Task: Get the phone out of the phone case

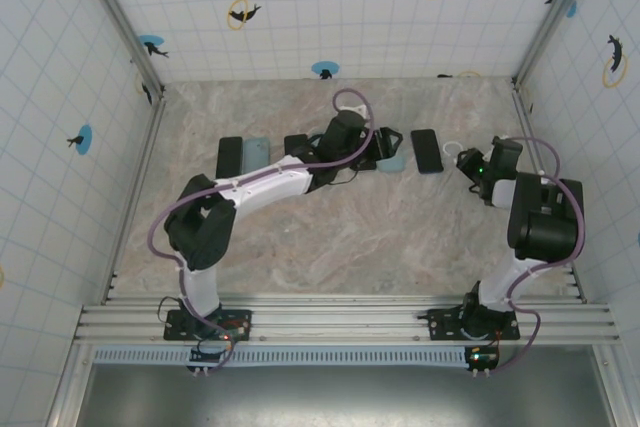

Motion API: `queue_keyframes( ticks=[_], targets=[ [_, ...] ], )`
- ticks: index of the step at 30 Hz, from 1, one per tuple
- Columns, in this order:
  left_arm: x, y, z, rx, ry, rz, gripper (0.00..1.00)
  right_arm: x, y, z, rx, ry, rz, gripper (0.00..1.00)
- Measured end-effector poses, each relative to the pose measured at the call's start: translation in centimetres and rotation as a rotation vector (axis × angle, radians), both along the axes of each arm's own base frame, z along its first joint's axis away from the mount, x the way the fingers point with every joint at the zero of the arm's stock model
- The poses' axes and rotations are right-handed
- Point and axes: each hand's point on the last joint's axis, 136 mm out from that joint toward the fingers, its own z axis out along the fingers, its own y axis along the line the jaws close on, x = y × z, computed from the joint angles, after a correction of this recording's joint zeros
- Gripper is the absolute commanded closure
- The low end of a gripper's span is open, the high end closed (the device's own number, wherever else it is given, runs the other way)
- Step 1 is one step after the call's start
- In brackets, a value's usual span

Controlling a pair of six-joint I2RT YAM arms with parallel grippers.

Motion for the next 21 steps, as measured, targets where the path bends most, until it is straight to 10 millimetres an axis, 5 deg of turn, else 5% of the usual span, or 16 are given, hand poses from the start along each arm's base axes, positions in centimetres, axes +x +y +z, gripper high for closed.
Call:
queue_keyframes(
  ticks=[10, 17, 21],
  targets=[
    [0.6, 9.2, 2.0, 0.133, -0.133, 0.128, 0.03, -0.4, -1.2, 1.7, -0.137, 0.023, 0.02, 0.34],
    [0.4, 19.3, -1.4, 0.299, -0.158, 0.244, 0.03, -0.8, 3.3, 5.4, -0.188, -0.066, 0.191, 0.17],
    [-0.5, 26.2, -3.8, 0.397, -0.165, 0.323, 0.02, -3.2, 7.3, 8.1, -0.238, -0.178, 0.306, 0.0]
  ],
)
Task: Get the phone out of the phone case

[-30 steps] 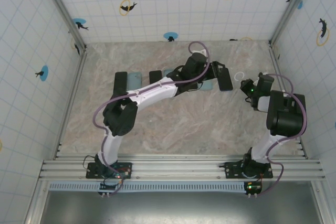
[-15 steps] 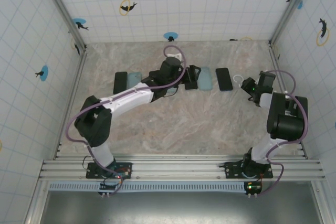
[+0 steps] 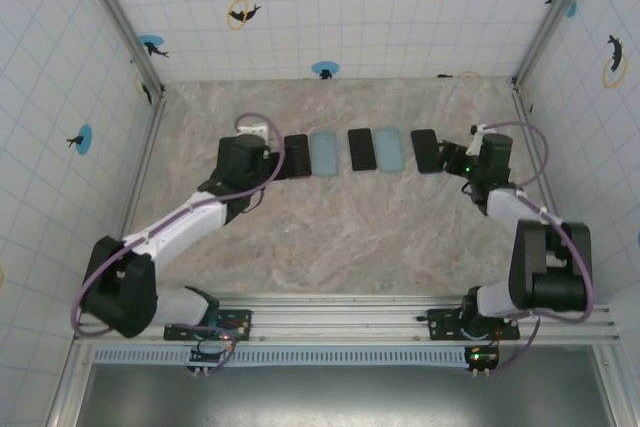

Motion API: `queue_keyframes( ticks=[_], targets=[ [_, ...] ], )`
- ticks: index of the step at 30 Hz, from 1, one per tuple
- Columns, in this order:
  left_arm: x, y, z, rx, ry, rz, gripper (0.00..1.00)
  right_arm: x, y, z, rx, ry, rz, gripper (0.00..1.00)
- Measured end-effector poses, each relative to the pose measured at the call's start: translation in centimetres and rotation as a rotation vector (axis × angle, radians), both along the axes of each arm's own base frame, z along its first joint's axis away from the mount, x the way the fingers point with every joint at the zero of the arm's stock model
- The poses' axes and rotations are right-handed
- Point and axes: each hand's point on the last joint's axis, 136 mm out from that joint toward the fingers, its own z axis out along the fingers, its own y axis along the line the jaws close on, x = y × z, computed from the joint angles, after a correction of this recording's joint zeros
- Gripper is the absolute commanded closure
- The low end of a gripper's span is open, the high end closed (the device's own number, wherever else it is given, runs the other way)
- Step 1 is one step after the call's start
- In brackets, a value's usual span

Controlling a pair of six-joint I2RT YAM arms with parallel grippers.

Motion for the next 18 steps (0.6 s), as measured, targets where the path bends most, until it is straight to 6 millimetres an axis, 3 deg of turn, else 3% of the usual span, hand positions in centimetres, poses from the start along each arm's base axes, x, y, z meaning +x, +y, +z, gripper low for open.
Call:
queue_keyframes(
  ticks=[4, 9, 12, 14, 18],
  targets=[
    [-1.1, 6.2, -2.3, 0.068, -0.015, 0.088, 0.02, -2.7, 1.4, -0.3, -0.05, -0.044, 0.044, 0.01],
    [-3.8, 14.1, -8.7, 0.132, 0.024, 0.243, 0.02, -5.5, -0.9, -4.3, -0.156, -0.02, -0.053, 0.0],
    [-5.4, 15.5, -12.2, 0.158, 0.062, 0.264, 0.02, -7.6, -1.8, -6.7, -0.195, -0.015, -0.099, 0.0],
    [-5.7, 15.9, -13.2, 0.169, 0.066, 0.264, 0.02, -8.5, -2.3, -8.0, -0.219, -0.004, -0.123, 0.01],
    [-4.3, 16.9, -12.2, 0.181, -0.015, 0.278, 0.02, -8.1, -3.3, -8.1, -0.273, -0.025, -0.172, 0.0]
  ],
)
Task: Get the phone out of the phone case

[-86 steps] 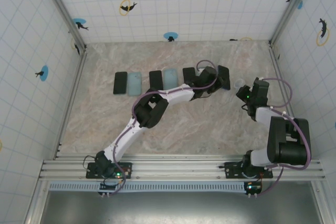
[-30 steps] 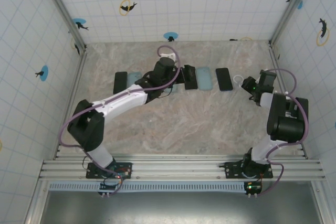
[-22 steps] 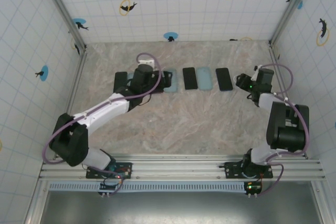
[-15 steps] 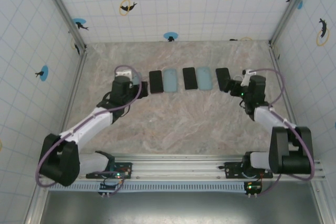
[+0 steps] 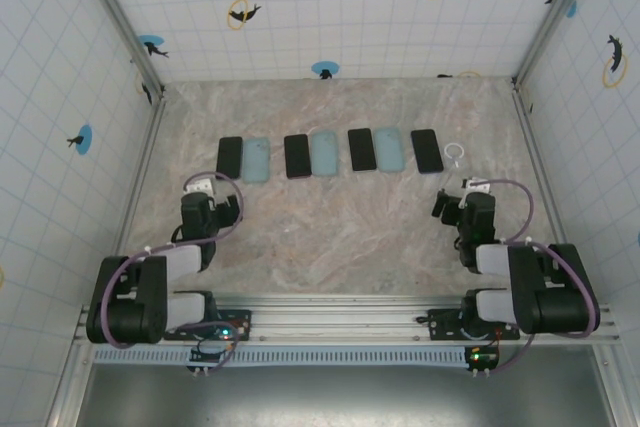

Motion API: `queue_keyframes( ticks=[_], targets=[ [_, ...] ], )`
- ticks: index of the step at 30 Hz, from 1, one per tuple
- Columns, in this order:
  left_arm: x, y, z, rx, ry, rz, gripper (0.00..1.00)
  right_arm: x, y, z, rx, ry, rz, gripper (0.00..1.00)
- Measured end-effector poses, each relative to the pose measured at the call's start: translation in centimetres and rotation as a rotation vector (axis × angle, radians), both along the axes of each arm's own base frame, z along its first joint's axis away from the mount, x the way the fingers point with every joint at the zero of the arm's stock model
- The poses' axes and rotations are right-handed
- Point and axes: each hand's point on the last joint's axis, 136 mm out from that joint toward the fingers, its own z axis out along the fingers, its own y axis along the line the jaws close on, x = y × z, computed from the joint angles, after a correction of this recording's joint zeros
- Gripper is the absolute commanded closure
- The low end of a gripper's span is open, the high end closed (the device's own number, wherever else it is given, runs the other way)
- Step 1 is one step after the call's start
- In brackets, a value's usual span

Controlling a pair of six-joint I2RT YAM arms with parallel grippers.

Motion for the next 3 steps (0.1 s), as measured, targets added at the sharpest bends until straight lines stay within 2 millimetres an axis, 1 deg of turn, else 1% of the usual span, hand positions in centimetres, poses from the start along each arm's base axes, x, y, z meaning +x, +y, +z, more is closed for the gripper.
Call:
queue_keyframes(
  ticks=[3],
  targets=[
    [0.68, 0.45, 0.67, 0.007, -0.057, 0.001, 0.02, 0.66, -0.34, 0.89, -0.033, -0.04, -0.019, 0.0]
  ],
)
